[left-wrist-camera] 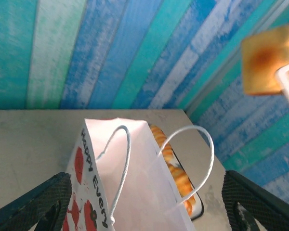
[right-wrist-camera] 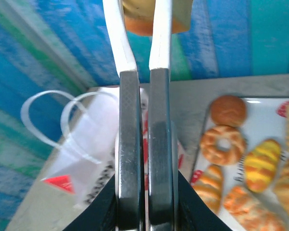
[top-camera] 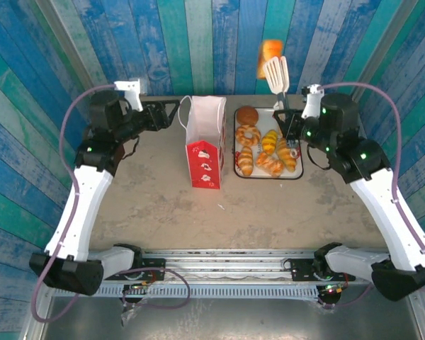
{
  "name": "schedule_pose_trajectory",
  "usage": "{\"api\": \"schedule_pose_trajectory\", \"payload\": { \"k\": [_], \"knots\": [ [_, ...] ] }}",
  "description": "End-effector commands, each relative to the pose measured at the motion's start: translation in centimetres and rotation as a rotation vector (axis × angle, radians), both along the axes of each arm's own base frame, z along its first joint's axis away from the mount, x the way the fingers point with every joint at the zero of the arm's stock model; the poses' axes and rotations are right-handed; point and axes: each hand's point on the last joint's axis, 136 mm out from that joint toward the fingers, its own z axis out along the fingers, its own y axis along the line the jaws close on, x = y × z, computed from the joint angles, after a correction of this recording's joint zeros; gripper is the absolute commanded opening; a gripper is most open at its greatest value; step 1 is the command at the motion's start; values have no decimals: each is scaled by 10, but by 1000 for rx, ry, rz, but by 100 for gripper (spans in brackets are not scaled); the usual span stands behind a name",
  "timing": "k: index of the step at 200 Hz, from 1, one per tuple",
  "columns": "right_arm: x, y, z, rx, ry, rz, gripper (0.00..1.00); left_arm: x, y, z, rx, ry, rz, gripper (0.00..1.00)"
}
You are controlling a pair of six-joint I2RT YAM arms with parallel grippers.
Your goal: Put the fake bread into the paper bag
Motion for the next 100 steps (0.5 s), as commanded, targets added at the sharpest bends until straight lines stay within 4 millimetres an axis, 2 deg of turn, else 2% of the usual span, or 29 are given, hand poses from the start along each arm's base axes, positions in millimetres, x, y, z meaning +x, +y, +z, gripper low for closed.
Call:
{"api": "schedule_pose_trajectory", "payload": {
  "k": [1, 23, 28, 53, 65, 76, 100],
  "knots": [
    [-21, 22, 47, 115, -115, 93, 5, 5, -18, -15, 10, 59, -127, 80],
    [-32, 45, 55, 166, -117, 156, 5, 21, -22, -33, 33, 107, -142, 72],
    [-39, 57, 57, 172, -116, 195, 5, 23, -24, -37, 34, 114, -156, 69],
    [-44, 88, 51, 170, -92, 260, 5, 30, -27, -47, 43, 134, -175, 56],
    [-44, 102, 49, 168, -83, 283, 5, 33, -25, -50, 48, 135, -150, 51],
    [-44, 116, 46, 160, -74, 306, 5, 38, -17, -53, 73, 134, -96, 40],
    [-36, 133, 36, 133, -51, 297, 5, 43, -6, -55, 118, 118, -32, 26]
  ]
}}
